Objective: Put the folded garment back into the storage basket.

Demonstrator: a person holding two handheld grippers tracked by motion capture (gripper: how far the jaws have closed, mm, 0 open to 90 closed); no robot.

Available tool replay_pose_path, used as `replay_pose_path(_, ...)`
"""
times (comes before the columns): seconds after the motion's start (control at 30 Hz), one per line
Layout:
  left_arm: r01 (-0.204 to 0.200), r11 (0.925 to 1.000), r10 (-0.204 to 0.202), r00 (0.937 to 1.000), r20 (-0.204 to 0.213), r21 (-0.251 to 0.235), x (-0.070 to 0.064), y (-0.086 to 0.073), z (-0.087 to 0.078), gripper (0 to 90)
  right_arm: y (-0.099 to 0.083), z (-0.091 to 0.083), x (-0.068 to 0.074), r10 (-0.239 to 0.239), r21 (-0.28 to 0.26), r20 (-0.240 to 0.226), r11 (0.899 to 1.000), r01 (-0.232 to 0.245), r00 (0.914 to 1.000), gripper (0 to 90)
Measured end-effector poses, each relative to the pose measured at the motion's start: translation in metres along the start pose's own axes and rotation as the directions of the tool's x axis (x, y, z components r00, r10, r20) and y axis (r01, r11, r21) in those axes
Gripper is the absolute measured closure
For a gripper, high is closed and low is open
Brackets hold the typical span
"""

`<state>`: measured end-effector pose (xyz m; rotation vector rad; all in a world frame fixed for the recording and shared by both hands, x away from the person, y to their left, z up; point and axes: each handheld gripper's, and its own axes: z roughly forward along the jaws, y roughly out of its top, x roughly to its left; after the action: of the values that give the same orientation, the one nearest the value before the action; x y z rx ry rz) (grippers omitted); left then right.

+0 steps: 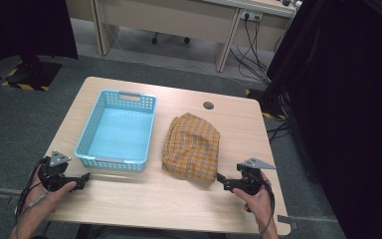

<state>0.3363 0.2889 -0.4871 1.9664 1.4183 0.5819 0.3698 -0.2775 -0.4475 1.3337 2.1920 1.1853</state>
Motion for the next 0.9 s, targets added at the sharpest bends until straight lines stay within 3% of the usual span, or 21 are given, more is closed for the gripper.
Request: replay_pose_path(0.9, 0.0, 1.0, 0.0, 1.0, 0.0, 0.0, 0.0, 0.0, 0.0, 0.0, 0.017, 0.008, 0.009, -0.007, -0.028, -0.059, 1.0, 0.005, 0.9982, 4.2)
